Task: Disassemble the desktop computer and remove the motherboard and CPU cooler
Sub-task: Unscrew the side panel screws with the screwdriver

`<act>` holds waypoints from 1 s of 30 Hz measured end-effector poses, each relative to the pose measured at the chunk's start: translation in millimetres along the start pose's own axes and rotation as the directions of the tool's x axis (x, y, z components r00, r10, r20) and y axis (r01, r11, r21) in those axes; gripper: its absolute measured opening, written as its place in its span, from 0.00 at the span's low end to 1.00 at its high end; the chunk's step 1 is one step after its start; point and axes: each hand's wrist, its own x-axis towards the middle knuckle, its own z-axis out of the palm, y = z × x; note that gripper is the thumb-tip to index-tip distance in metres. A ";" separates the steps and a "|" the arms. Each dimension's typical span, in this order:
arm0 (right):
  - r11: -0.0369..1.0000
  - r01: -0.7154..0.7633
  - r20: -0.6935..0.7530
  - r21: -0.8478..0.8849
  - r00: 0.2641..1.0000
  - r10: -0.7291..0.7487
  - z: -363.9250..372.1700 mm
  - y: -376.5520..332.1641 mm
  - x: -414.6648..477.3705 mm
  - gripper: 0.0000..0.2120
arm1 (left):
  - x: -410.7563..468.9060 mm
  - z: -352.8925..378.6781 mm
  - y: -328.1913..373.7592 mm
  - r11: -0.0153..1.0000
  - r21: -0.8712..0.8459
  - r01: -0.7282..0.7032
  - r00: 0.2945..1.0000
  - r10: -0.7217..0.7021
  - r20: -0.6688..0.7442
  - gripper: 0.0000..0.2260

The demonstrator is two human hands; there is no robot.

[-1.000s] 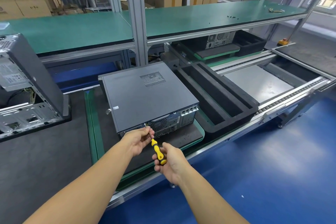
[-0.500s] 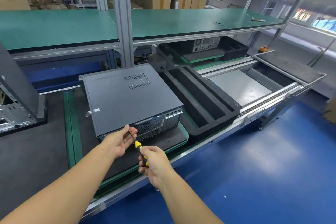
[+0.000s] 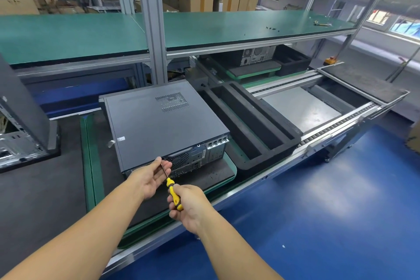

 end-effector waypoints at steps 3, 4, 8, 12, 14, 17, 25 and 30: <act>0.997 0.075 -0.055 -0.027 0.996 -0.076 -3.0 6.0 4.0 0.05 | 0.4 0.7 0.1 1.000 0.019 -0.010 1.000 0.010 0.001 0.09; 0.996 0.084 -0.069 -0.027 0.994 -0.086 -3.7 6.9 4.8 0.06 | 0.7 1.1 -0.3 1.000 0.019 -0.012 1.000 0.012 -0.001 0.08; 1.000 0.025 -0.036 -0.009 0.999 -0.025 -1.1 -0.7 3.6 0.07 | 2.5 2.9 -0.9 1.000 0.021 -0.012 1.000 0.012 0.010 0.06; 0.993 -0.112 -0.001 0.020 0.994 0.112 2.1 -6.6 2.0 0.13 | 2.8 3.6 0.9 1.000 0.015 -0.009 1.000 0.009 -0.001 0.06; 0.995 -0.094 -0.011 -0.014 0.995 0.094 2.5 -4.8 3.1 0.13 | 1.8 3.6 1.5 1.000 0.013 -0.004 1.000 0.003 0.006 0.06; 0.997 -0.029 -0.037 -0.071 0.999 0.026 0.5 -4.1 4.5 0.09 | 0.4 3.3 1.5 1.000 0.002 0.005 1.000 -0.005 0.019 0.07; 0.994 0.041 -0.007 -0.106 0.999 -0.042 -0.7 2.3 4.4 0.07 | -0.8 -0.2 1.0 1.000 -0.014 -0.003 1.000 0.003 -0.003 0.07; 0.995 -0.096 -0.006 -0.016 0.995 0.096 5.6 -2.1 3.6 0.15 | -1.5 -1.8 2.2 1.000 -0.020 0.005 1.000 -0.005 0.000 0.08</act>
